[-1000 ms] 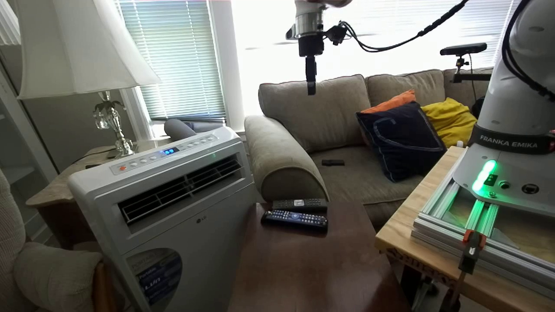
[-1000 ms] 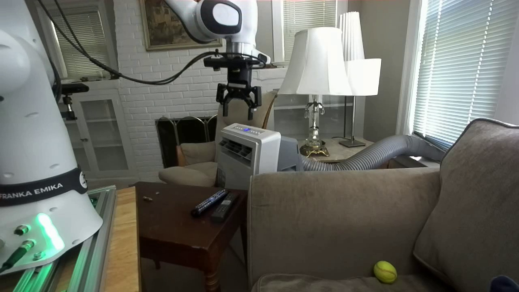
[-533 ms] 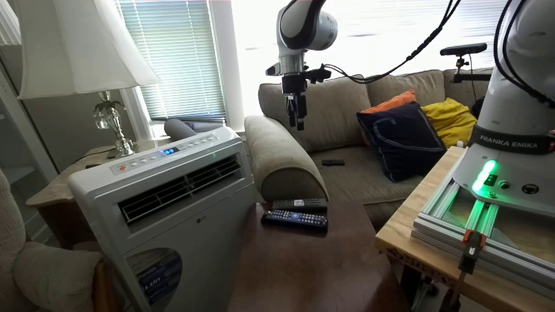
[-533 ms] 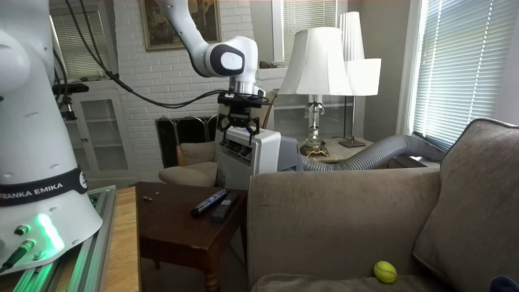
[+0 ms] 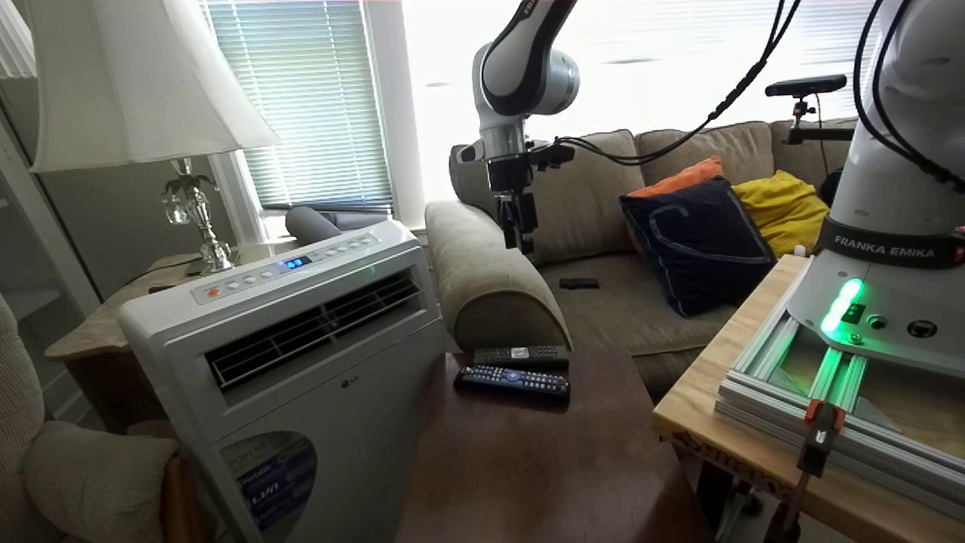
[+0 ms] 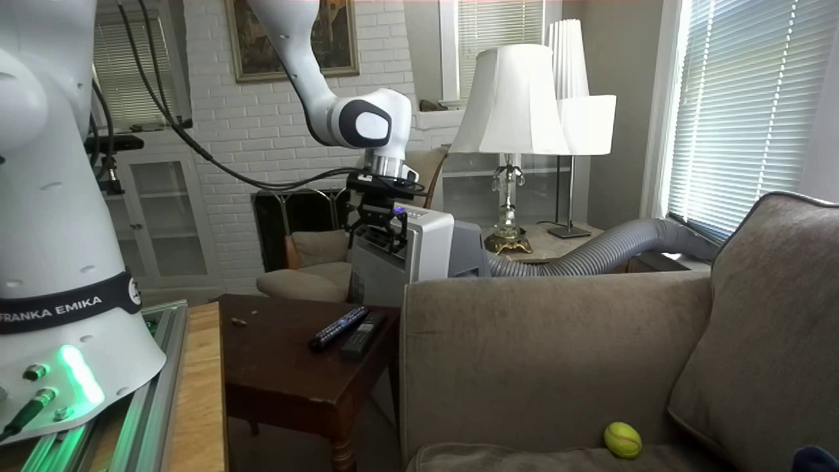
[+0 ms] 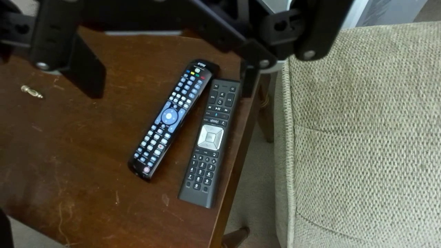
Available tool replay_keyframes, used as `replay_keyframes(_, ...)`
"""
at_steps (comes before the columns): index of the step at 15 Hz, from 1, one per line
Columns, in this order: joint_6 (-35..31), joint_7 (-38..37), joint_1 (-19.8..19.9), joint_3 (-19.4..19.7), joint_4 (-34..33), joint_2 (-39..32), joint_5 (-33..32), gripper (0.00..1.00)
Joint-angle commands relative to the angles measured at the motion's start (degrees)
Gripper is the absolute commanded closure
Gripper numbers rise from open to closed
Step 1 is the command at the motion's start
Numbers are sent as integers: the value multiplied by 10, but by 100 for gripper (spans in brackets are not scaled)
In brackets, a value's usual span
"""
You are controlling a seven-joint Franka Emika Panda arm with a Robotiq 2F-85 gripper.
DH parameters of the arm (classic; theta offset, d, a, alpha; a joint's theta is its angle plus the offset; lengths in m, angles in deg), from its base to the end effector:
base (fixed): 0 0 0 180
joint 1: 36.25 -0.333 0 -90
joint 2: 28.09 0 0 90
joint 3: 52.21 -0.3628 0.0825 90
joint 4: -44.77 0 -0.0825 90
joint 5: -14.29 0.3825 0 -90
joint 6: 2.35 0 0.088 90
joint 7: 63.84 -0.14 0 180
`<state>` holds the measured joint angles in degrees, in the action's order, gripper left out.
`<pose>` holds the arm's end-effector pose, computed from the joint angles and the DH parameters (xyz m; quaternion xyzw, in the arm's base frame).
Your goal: Put the remote on the couch arm rest
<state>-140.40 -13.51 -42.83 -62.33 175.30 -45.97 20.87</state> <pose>0.4992 0.1550 0.2196 -0.8542 -0.5086 0.0672 0.0847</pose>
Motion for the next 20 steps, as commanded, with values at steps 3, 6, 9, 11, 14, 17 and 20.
replay_keyframes(3, 1, -4, 14, -13, -1, -1, -6, 0)
replay_keyframes(6, -48, -71, -7, -1, 25, -12, -37, 0)
replay_keyframes(9, -122, -144, -19, 4, 68, -27, -67, 0)
replay_keyframes(11, -175, -201, -28, 11, 97, -42, -98, 0)
replay_keyframes(14, -258, -250, -27, 18, 128, -76, -138, 0)
replay_keyframes(17, -326, -294, -53, 52, 135, -122, -195, 0)
replay_keyframes(20, -380, -316, -101, 95, 120, -168, -244, 0)
